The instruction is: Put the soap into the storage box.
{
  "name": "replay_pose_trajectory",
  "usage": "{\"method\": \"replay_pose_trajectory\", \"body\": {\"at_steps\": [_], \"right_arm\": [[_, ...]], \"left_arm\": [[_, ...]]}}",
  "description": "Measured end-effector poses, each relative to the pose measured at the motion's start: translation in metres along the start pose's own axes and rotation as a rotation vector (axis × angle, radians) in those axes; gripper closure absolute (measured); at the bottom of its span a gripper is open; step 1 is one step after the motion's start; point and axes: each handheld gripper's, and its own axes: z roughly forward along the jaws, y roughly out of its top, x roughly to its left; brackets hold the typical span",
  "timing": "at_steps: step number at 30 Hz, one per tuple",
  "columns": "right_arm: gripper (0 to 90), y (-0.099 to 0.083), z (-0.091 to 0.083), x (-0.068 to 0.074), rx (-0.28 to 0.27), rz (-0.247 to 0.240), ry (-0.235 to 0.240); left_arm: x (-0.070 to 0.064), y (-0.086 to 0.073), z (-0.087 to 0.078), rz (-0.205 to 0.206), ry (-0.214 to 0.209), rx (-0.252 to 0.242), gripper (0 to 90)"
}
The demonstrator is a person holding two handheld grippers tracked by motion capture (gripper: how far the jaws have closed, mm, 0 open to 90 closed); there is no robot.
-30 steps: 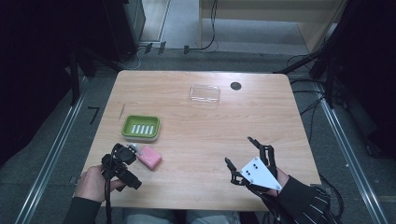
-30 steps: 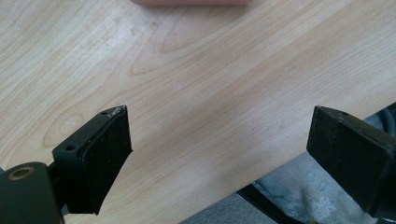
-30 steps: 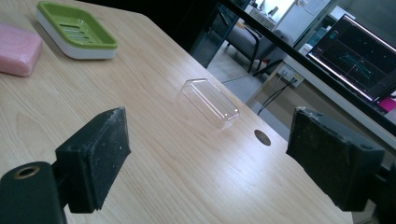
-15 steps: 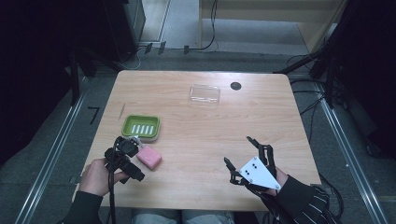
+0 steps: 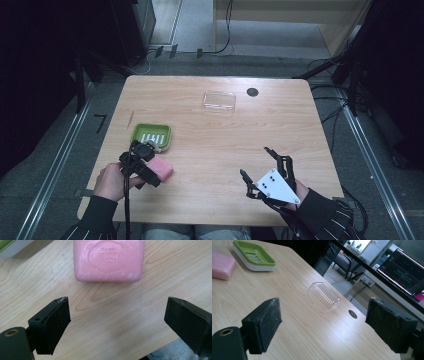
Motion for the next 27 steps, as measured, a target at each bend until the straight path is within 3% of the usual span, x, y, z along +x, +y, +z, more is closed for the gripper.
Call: {"method": "replay_pose_trajectory", "body": {"at_steps": [15,27], "right_arm": [[13.2,-0.001,-0.003,-0.001,0.006,0.008,-0.006],[13.2,-0.001,-0.002,-0.001,0.0,-0.001,-0.007]], "left_arm": [[0.0,0.023,0.009,-0.023,0.0,0.014,7.1],[0.003,0.033,0.021,-0.041,0.011,0.036,7.1]]}}
